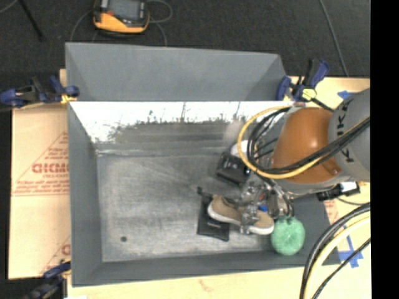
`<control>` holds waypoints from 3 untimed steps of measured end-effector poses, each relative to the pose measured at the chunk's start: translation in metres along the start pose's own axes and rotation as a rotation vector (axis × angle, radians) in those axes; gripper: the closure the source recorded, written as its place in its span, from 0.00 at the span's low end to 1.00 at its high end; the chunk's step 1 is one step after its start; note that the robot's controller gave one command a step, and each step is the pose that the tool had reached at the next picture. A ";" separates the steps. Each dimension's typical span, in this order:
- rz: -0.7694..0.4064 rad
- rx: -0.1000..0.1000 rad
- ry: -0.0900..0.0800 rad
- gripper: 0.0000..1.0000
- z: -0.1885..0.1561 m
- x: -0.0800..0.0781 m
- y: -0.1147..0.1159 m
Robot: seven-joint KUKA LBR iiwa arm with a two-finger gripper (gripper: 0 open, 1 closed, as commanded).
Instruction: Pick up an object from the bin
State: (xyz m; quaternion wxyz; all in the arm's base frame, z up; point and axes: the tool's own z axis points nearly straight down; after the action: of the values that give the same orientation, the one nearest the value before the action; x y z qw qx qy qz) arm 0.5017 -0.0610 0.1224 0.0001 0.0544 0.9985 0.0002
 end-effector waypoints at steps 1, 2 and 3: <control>0.011 0.000 -0.010 1.00 -0.020 -0.027 -0.007; -0.027 0.001 0.005 1.00 -0.057 -0.006 -0.008; -0.035 0.002 0.002 1.00 -0.070 -0.003 -0.008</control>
Offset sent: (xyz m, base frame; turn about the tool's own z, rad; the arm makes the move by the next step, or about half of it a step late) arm -0.0040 -0.0079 0.0827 -0.0476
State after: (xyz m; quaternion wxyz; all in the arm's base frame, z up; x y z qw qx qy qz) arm 0.5039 -0.0693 0.1928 -0.0012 0.0372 0.9993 -0.0006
